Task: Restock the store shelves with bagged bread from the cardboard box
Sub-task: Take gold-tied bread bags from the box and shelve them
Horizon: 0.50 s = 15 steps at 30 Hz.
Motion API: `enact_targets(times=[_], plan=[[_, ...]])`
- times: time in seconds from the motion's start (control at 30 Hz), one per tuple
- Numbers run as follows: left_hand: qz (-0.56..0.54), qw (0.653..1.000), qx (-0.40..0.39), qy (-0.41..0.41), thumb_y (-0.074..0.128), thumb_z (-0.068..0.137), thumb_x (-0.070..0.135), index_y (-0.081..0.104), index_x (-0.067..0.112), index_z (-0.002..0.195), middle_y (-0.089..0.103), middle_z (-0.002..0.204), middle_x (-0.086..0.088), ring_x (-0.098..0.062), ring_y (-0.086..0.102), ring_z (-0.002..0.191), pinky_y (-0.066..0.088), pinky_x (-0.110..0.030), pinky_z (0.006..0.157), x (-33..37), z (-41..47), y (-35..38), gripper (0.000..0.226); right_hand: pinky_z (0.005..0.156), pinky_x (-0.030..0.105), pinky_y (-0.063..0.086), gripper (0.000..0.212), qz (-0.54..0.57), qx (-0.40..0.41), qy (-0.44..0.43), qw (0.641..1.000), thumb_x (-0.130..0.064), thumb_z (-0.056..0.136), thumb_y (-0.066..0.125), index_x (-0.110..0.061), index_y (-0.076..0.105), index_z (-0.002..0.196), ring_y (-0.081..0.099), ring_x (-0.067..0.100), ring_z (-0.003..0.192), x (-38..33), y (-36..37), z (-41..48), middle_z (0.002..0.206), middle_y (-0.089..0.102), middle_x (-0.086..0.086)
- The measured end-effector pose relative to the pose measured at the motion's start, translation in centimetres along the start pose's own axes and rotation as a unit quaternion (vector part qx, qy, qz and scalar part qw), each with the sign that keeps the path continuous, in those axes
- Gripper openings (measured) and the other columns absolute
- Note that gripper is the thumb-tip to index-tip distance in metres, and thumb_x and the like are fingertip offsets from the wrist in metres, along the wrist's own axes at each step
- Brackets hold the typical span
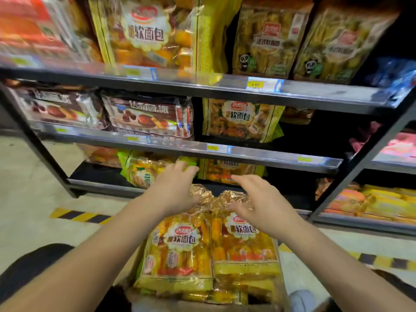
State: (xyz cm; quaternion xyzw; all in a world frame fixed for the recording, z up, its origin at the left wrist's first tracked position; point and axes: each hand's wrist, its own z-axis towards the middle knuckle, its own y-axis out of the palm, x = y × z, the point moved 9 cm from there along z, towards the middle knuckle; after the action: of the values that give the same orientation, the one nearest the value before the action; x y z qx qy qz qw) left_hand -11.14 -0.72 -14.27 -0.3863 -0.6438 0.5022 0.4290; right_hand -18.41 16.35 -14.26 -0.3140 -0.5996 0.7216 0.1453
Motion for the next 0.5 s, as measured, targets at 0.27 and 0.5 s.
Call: enact_targets(times=[0.27, 0.5], plan=[[0.08, 0.996, -0.038, -0.005, 0.06, 0.094, 0.056, 0.024, 0.031, 0.158, 0.021, 0.167, -0.01, -0.032, 0.023, 0.153, 0.031, -0.049, 0.122, -1.4, -5.6, 7.1, 0.078, 0.118, 0.043, 0.031, 0.067, -0.068, -0.071, -0.013, 0.995, -0.052, 0.093, 0.06, -0.041, 0.033, 0.153, 0.037, 0.021, 0.144, -1.9, 5.4, -3.8, 0.158, 0.037, -0.006], [0.085, 0.992, -0.095, -0.021, 0.055, 0.098, 0.051, 0.025, 0.029, 0.159, 0.016, 0.169, -0.012, -0.036, 0.013, 0.155, 0.025, -0.048, 0.123, -3.2, -7.3, 11.3, 0.071, 0.116, 0.039, 0.027, 0.066, -0.084, -0.144, 0.027, 0.986, -0.054, 0.095, 0.057, -0.041, 0.031, 0.155, 0.032, 0.022, 0.147, -1.1, 8.1, -5.1, 0.16, 0.032, -0.004]])
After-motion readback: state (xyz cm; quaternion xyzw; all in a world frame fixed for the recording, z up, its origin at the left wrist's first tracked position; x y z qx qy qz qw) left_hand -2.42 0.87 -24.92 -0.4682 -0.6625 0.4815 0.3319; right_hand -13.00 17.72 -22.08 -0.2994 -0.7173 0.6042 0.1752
